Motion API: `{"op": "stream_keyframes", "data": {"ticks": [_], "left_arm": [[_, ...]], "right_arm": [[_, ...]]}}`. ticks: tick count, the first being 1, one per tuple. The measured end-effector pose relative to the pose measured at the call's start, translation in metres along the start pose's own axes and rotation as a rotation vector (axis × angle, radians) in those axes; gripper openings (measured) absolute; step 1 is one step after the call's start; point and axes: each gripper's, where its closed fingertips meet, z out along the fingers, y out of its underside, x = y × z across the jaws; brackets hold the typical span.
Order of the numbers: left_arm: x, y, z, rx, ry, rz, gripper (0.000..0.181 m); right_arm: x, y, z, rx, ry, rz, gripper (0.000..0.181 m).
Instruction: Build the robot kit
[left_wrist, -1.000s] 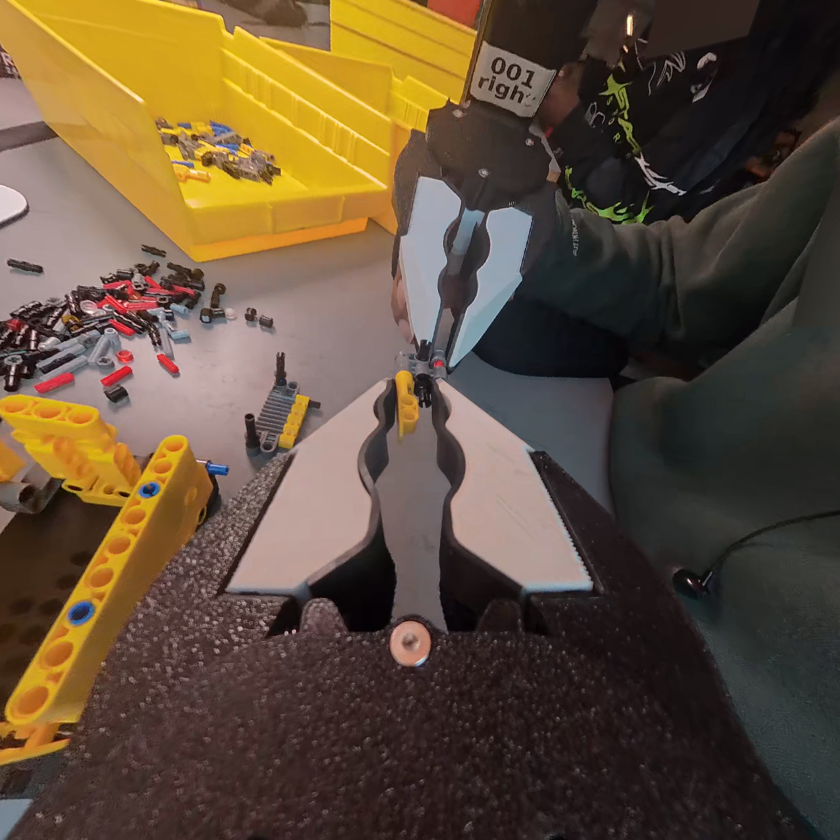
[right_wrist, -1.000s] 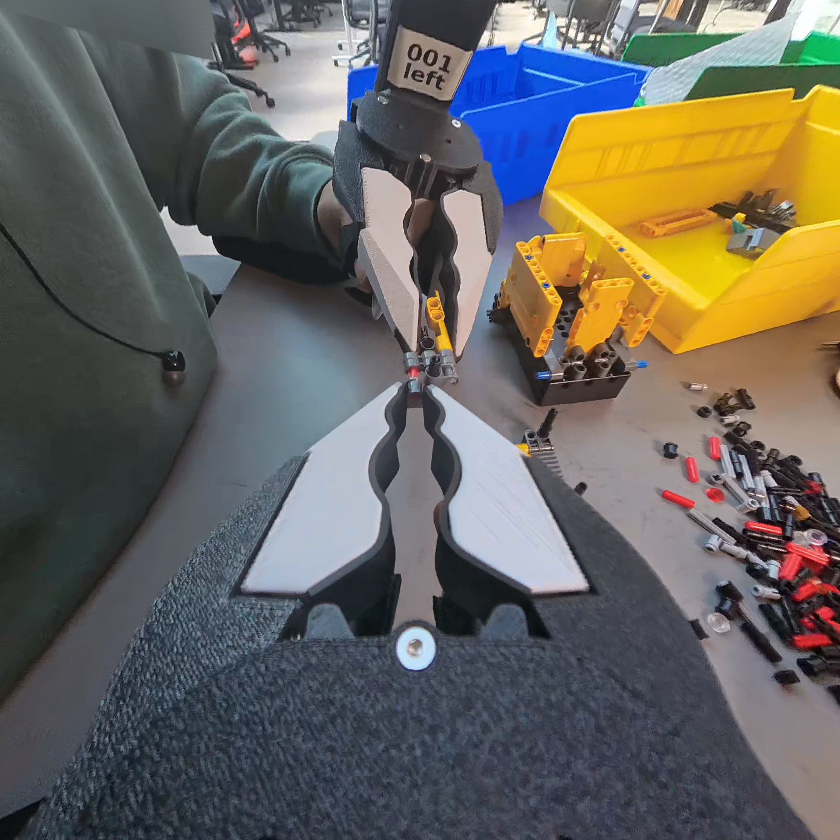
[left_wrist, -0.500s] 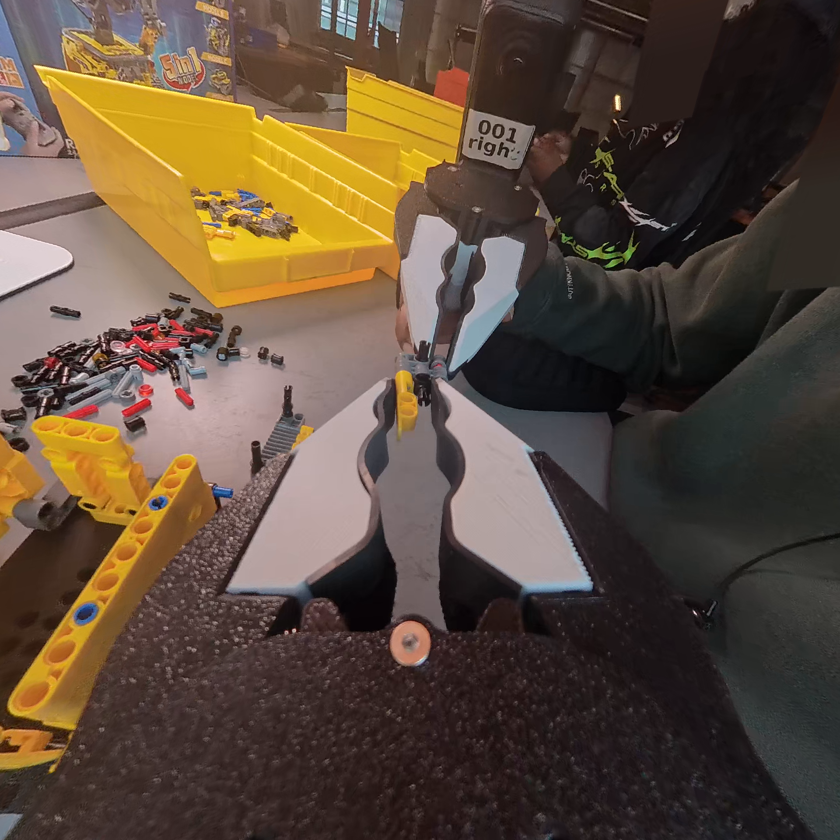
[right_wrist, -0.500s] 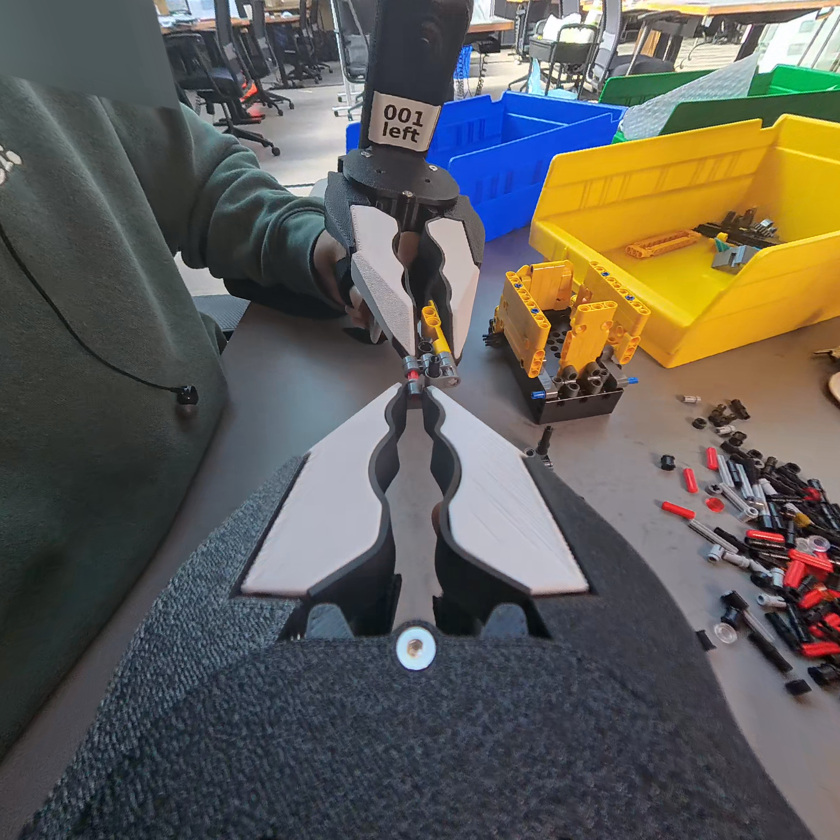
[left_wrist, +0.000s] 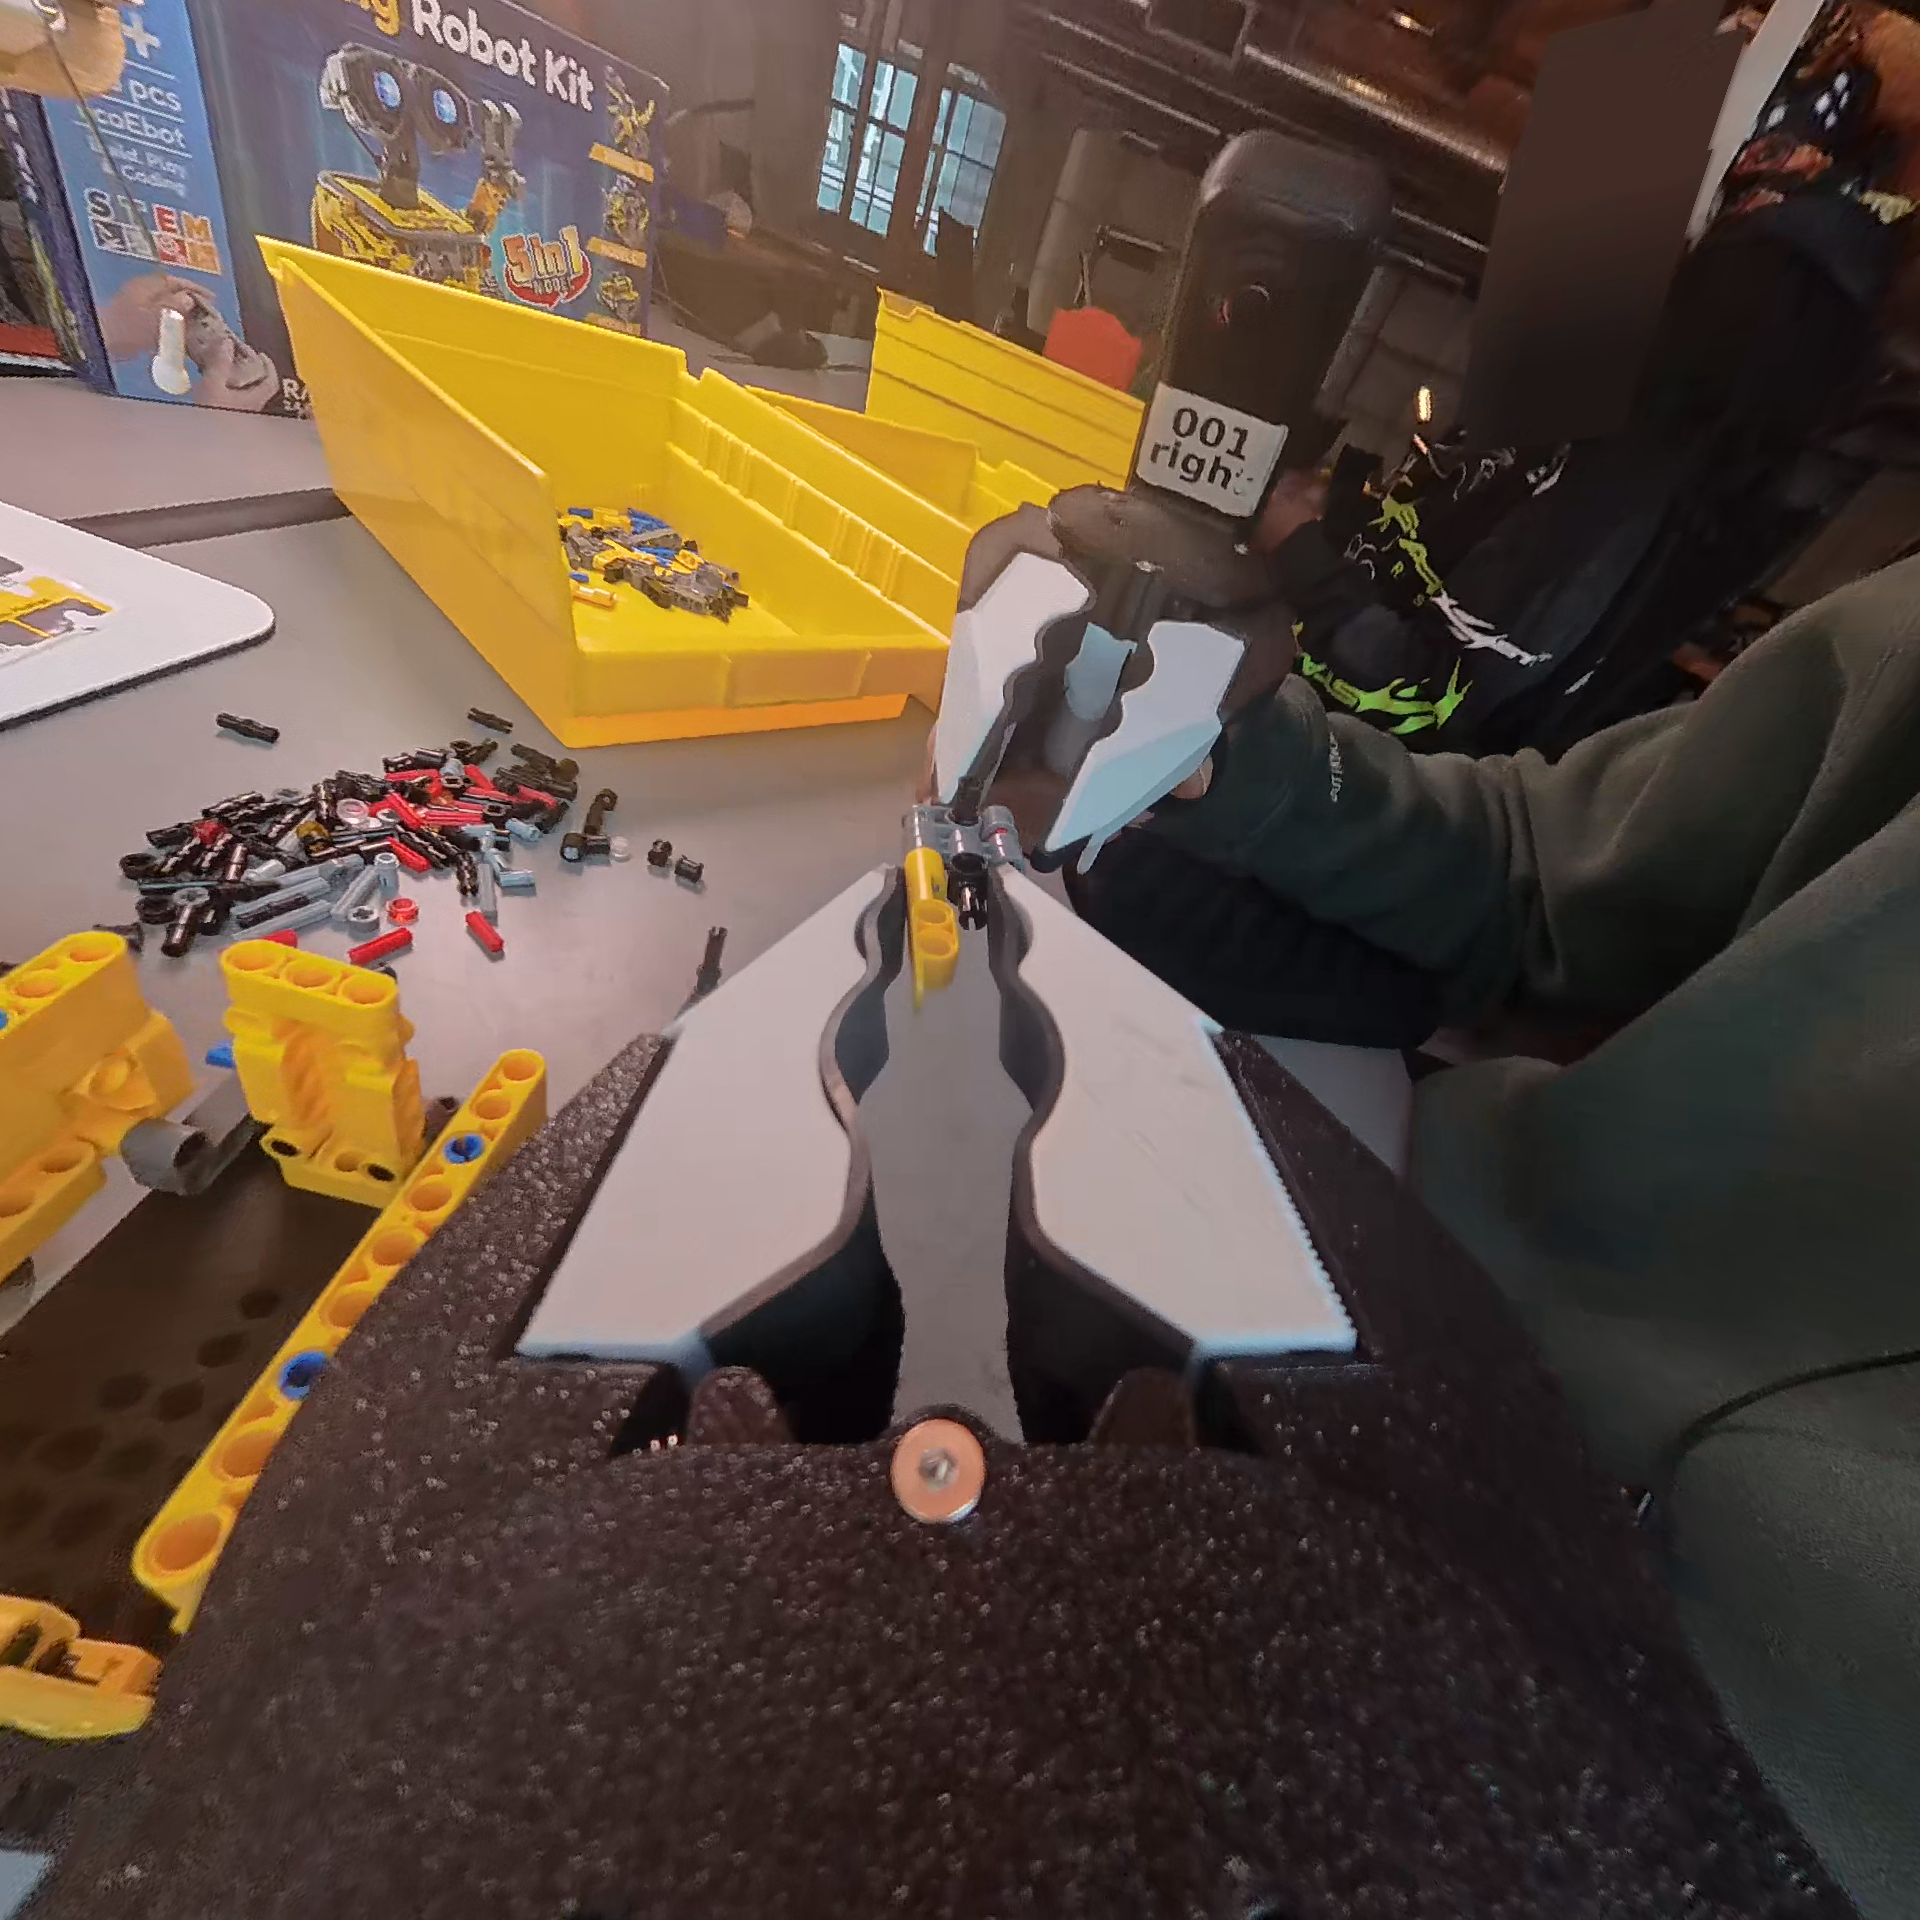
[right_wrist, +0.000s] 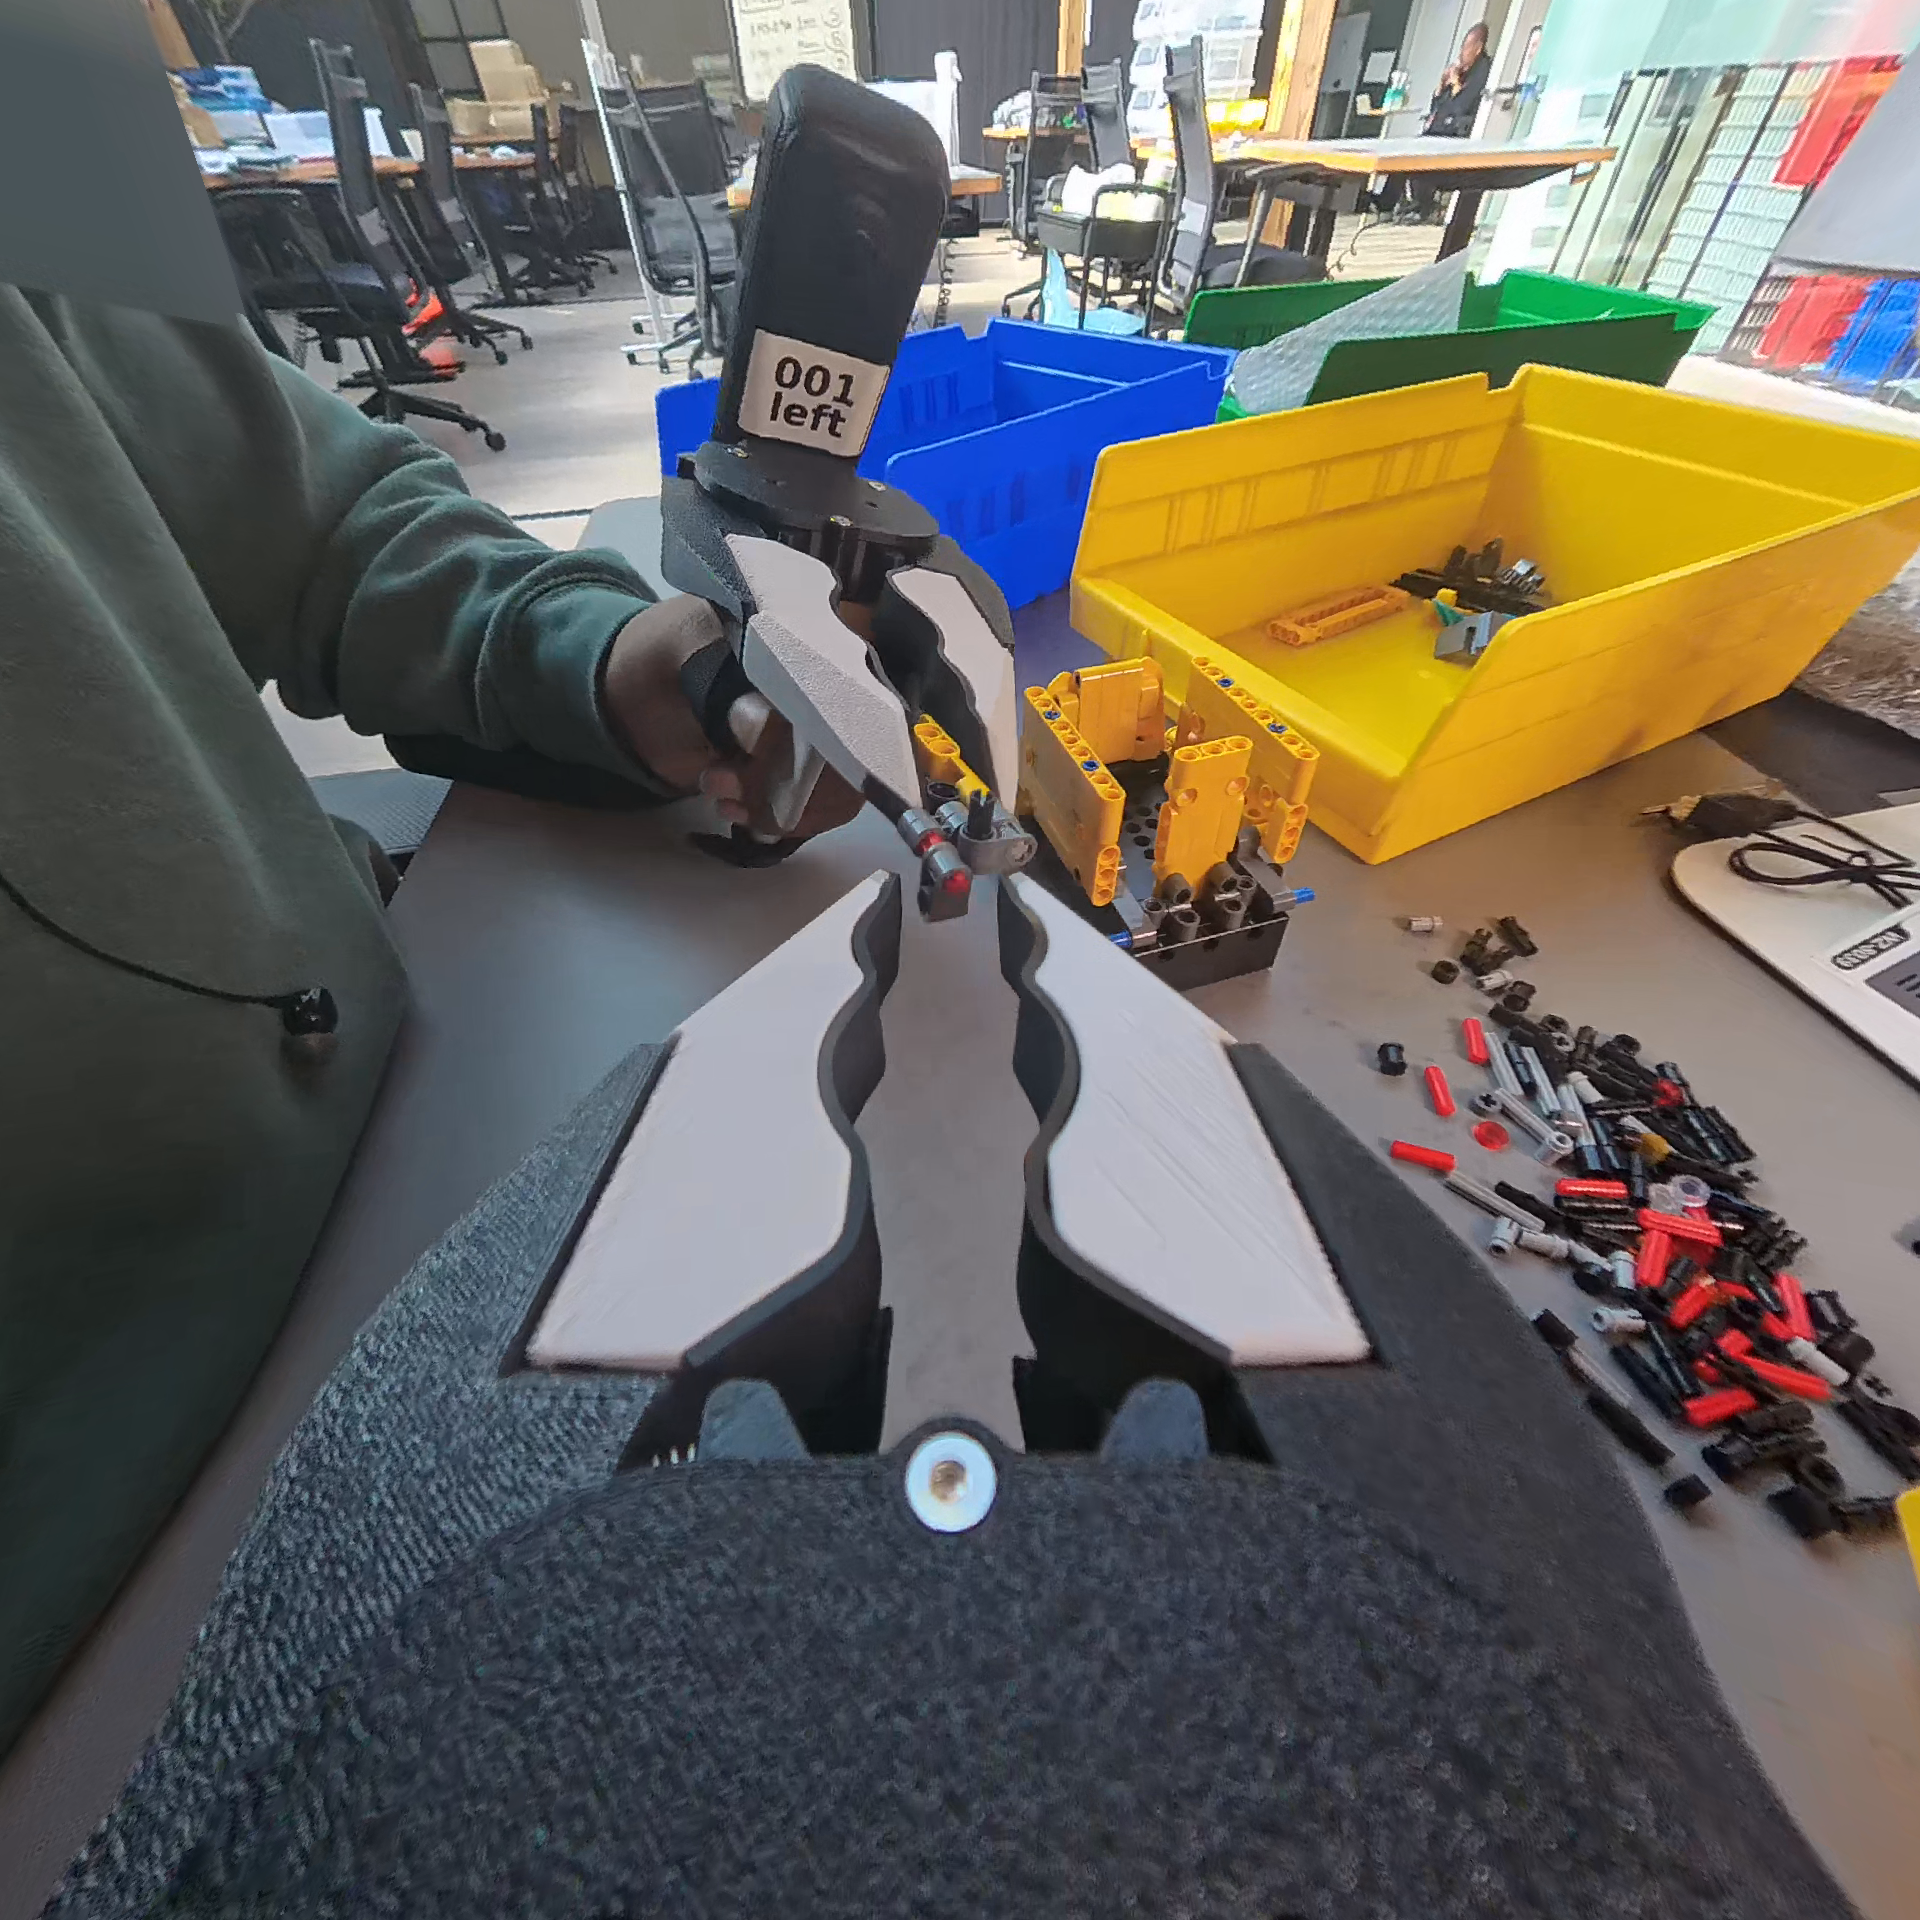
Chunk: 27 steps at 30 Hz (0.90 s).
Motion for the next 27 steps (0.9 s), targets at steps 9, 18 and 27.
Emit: {"op": "stream_keyframes", "data": {"ticks": [9, 18, 27], "left_arm": [[-0.036, -0.021, -0.013, 0.130, -0.235, -0.062, 0.014], [-0.034, -0.024, -0.014, 0.148, -0.279, -0.029, 0.014], [-0.021, -0.032, -0.016, 0.216, -0.163, -0.052, 0.015]], "right_arm": [[0.036, -0.019, 0.016, 0.043, 0.447, -0.032, 0.027], [0.034, -0.021, 0.028, 0.065, 0.497, 0.010, 0.025], [0.027, -0.033, 0.023, 0.182, 0.378, 0.044, 0.021]]}}
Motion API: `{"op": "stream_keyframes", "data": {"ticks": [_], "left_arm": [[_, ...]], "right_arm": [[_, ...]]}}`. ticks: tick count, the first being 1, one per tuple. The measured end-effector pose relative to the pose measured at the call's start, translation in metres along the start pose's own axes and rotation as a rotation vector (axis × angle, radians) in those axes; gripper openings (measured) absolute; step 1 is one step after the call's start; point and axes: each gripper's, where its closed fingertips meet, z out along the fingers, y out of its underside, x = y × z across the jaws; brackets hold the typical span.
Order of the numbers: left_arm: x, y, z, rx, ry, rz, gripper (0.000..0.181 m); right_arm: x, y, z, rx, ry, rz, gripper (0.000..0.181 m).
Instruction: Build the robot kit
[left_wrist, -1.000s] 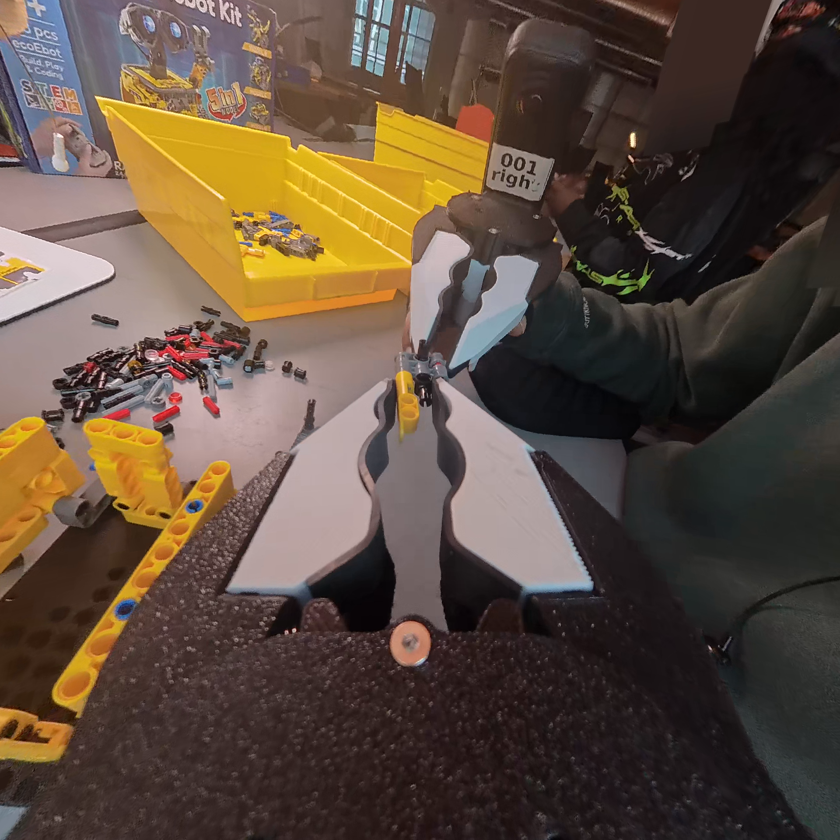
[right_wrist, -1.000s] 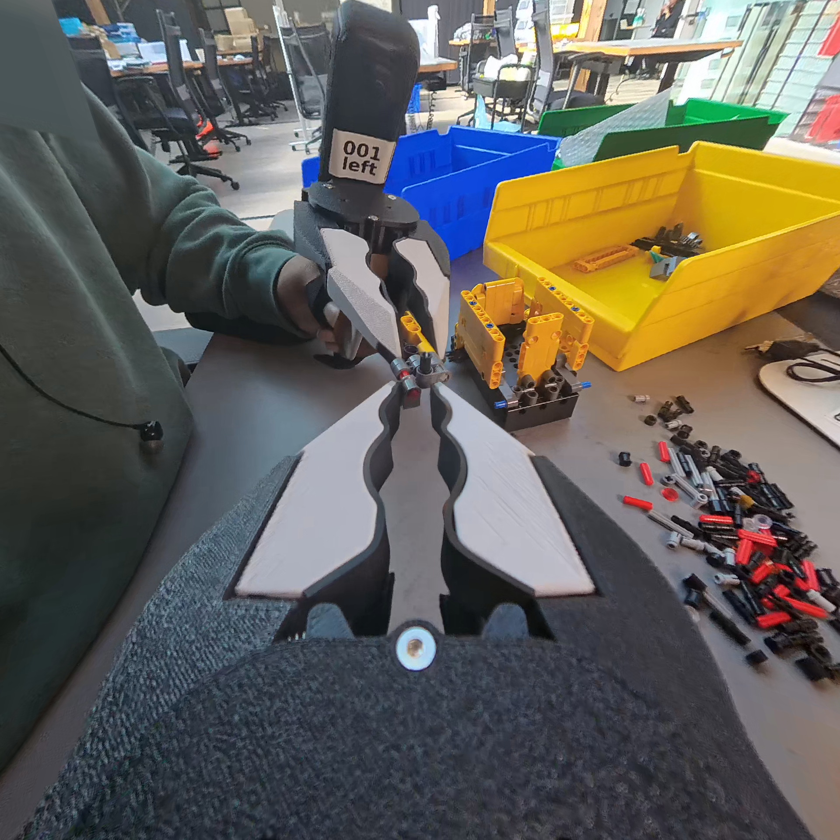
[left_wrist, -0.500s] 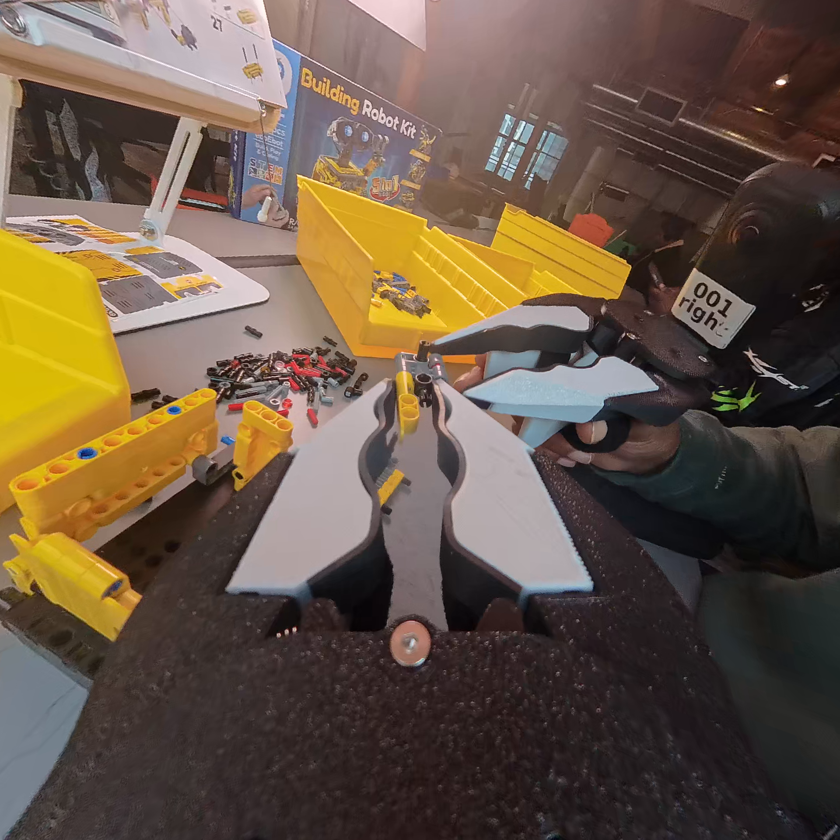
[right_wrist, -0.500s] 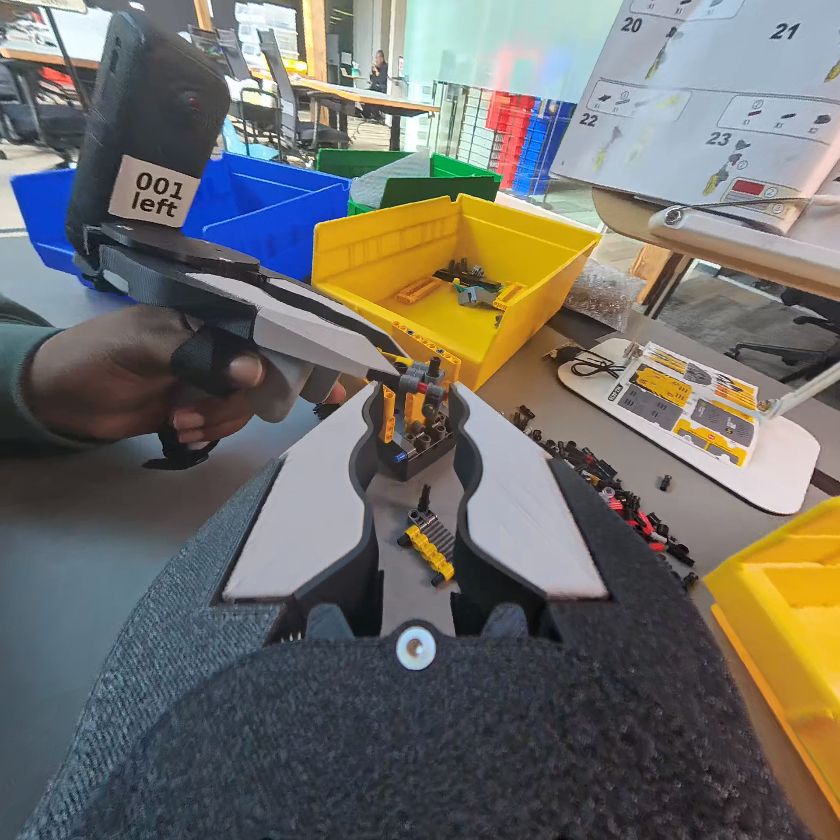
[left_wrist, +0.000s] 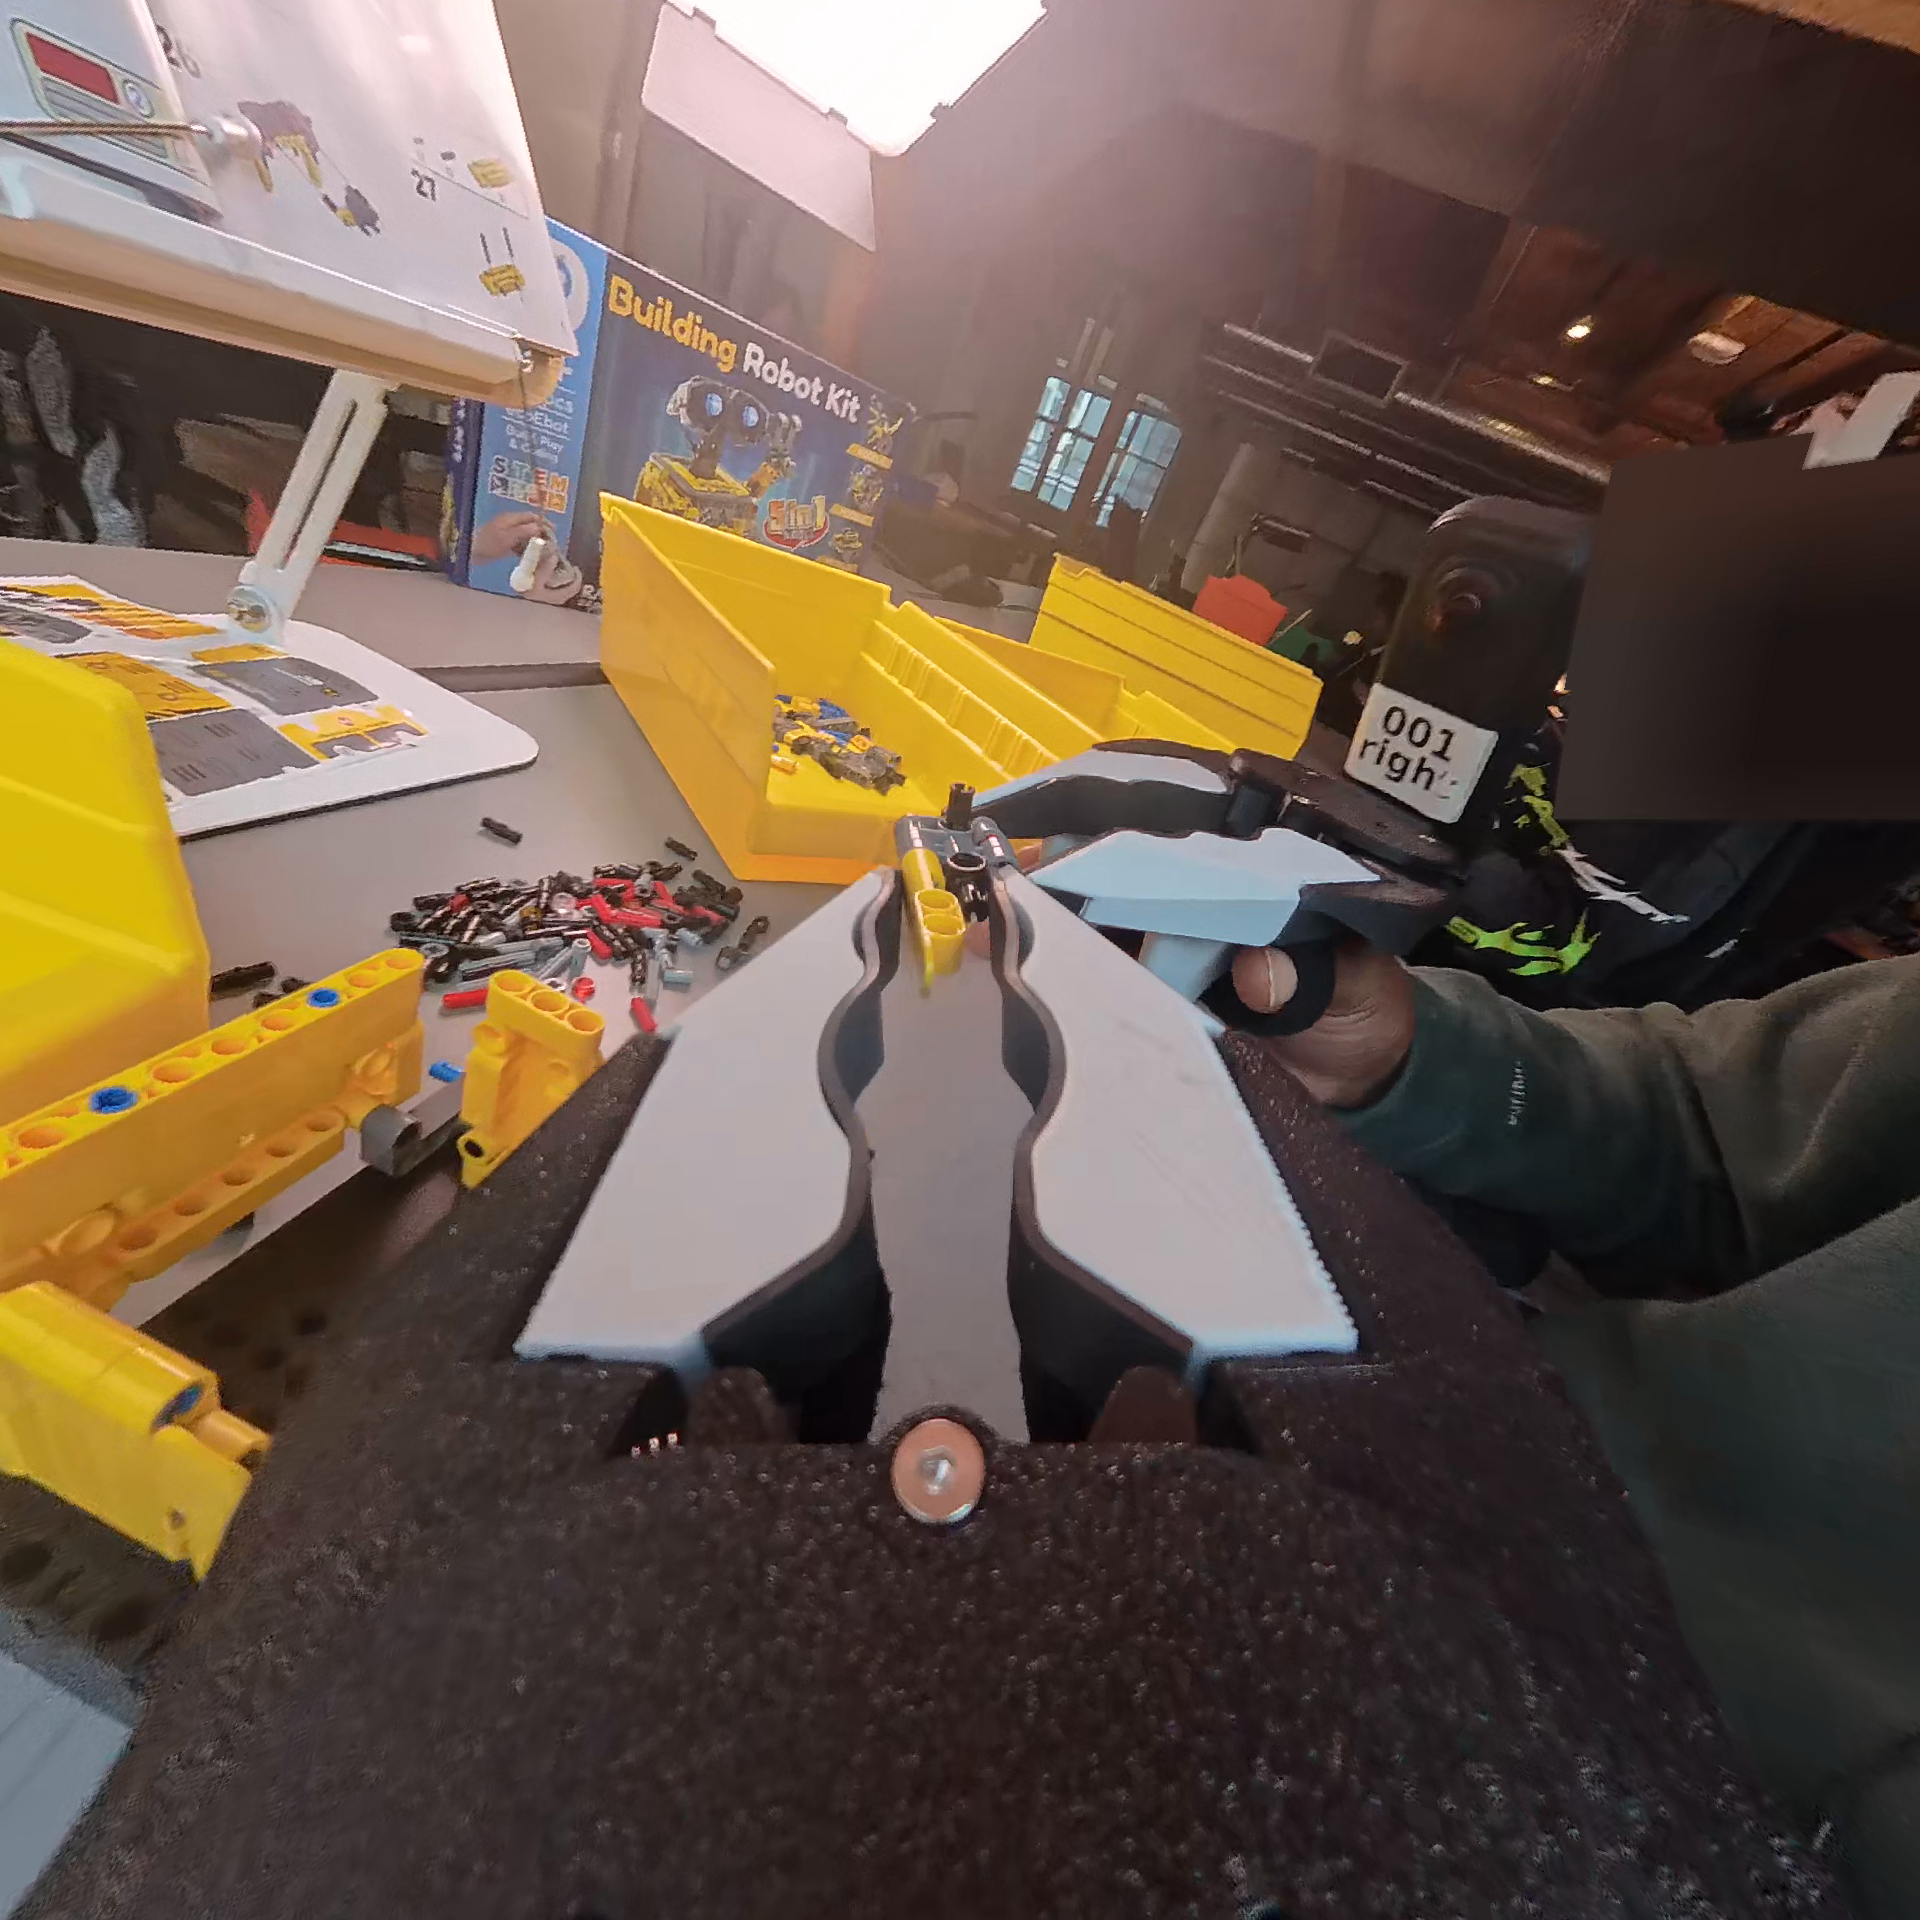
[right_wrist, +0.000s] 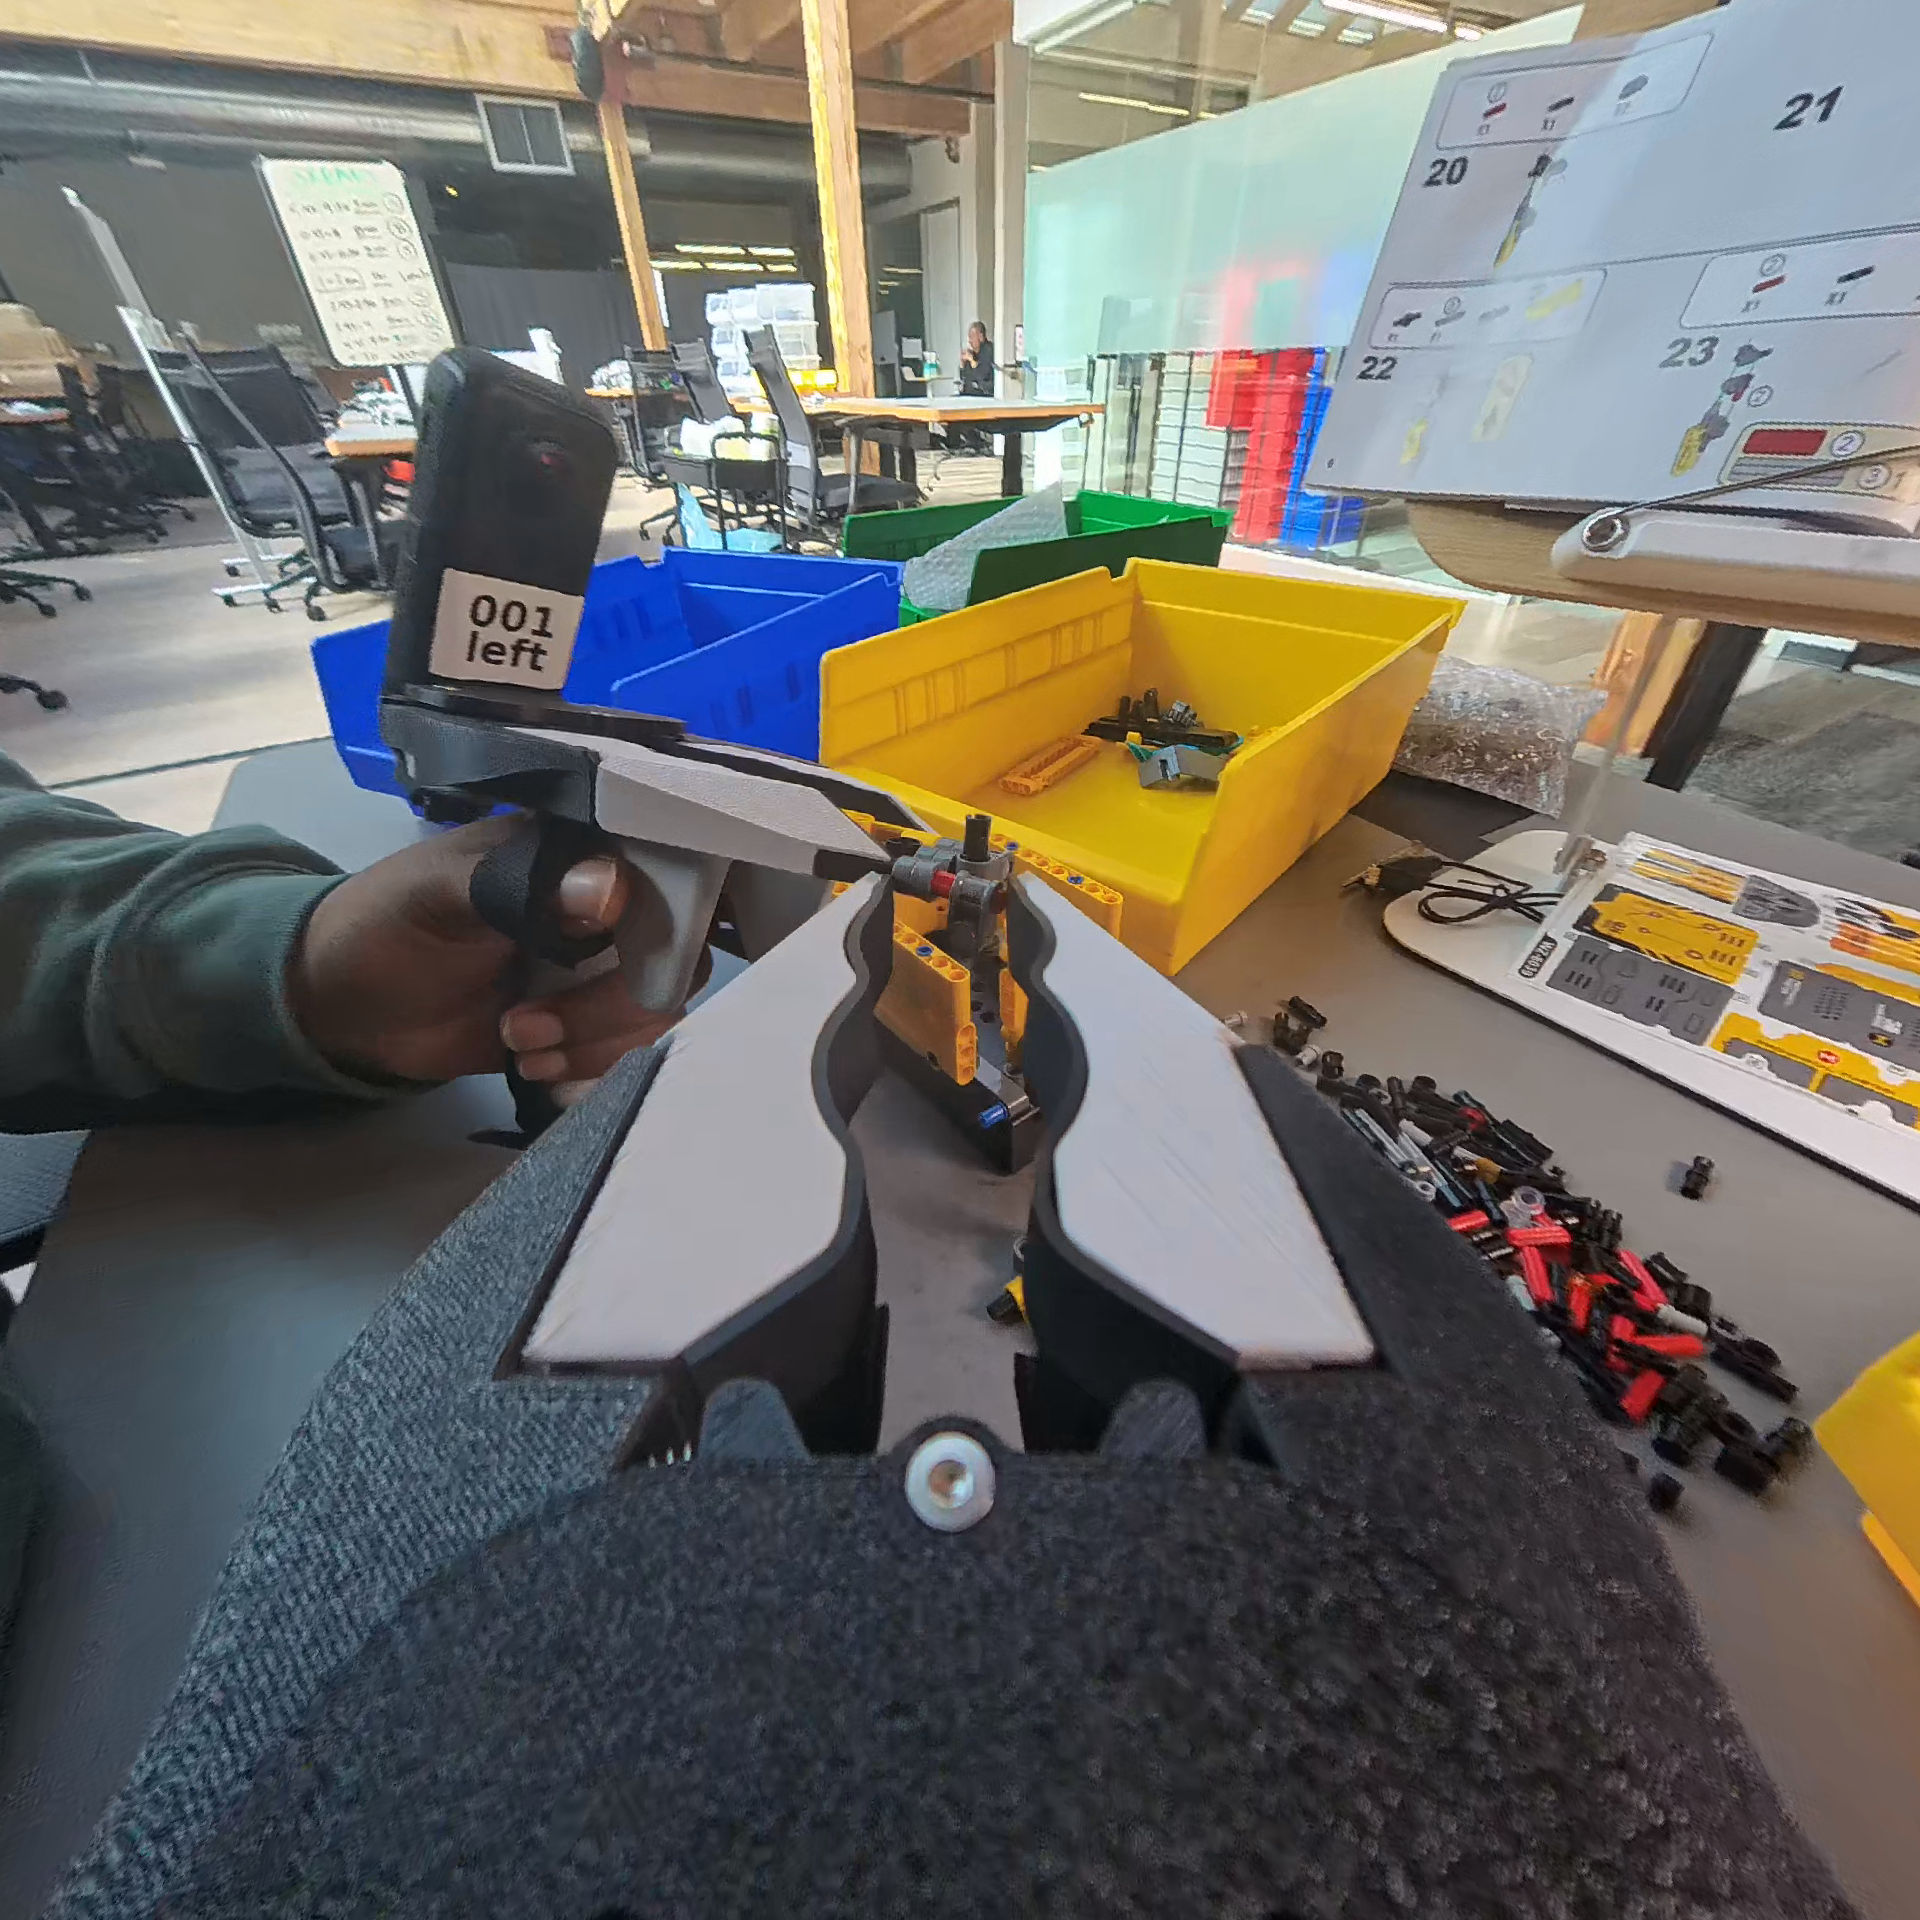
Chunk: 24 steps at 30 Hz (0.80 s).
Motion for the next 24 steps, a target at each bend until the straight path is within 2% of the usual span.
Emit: {"op": "stream_keyframes", "data": {"ticks": [2, 4, 8, 16, 24], "left_arm": [[0.008, -0.001, -0.001, -0.002, 0.064, -0.005, 0.017], [0.016, 0.001, -0.002, -0.024, 0.115, 0.016, 0.029], [0.018, 0.004, -0.003, -0.060, 0.139, 0.030, 0.019], [0.007, 0.012, 0.003, -0.106, -0.038, 0.204, 0.016], [0.004, 0.026, 0.004, -0.219, -0.074, 0.229, 0.014]], "right_arm": [[-0.001, -0.003, -0.003, 0.016, -0.034, -0.011, 0.020], [-0.003, -0.003, -0.006, 0.019, -0.070, -0.041, 0.020], [-0.007, -0.006, -0.011, 0.026, -0.114, -0.085, 0.020], [0.001, -0.005, -0.005, -0.012, -0.006, -0.050, 0.022], [-0.001, 0.002, -0.004, -0.087, 0.118, -0.498, 0.025]]}}
